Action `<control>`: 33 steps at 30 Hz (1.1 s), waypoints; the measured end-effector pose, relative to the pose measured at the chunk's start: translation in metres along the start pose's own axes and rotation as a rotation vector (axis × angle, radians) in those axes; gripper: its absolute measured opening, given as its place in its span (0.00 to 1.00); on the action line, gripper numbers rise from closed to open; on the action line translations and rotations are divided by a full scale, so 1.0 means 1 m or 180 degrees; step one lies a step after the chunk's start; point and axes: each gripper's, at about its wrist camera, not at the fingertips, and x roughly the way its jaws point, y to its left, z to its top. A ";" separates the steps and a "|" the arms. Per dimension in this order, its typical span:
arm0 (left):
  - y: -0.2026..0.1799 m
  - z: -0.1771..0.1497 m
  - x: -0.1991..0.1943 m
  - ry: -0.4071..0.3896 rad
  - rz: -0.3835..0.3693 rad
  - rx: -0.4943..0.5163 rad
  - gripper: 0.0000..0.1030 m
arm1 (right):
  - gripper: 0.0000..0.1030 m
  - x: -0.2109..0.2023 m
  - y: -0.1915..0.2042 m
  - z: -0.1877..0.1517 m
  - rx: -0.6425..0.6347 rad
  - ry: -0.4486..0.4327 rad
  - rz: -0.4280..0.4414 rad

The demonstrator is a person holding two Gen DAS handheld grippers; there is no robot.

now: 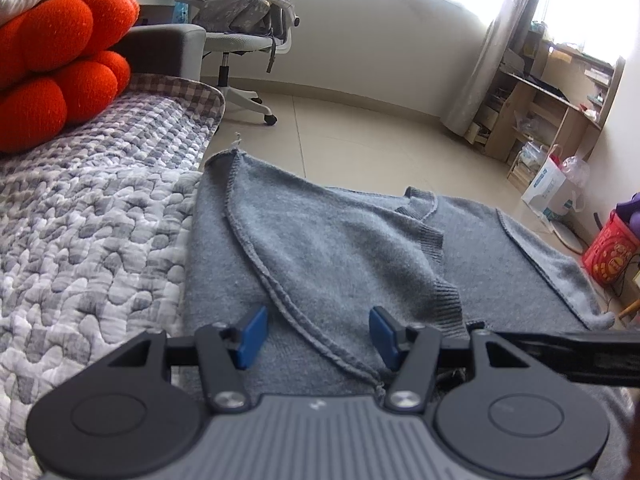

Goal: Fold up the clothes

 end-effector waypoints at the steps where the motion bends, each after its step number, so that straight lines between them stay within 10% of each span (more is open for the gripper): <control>1: -0.002 -0.001 0.001 -0.0005 0.0009 0.0032 0.63 | 0.22 -0.010 -0.002 -0.004 0.0035 -0.0012 -0.0047; 9: -0.030 -0.003 -0.014 -0.0075 0.0110 0.0238 0.62 | 0.36 -0.089 -0.018 -0.035 0.0146 -0.0322 -0.0173; 33: -0.020 -0.003 -0.017 0.0047 0.0416 -0.0023 0.62 | 0.36 -0.082 -0.064 -0.066 0.0355 -0.0256 0.0005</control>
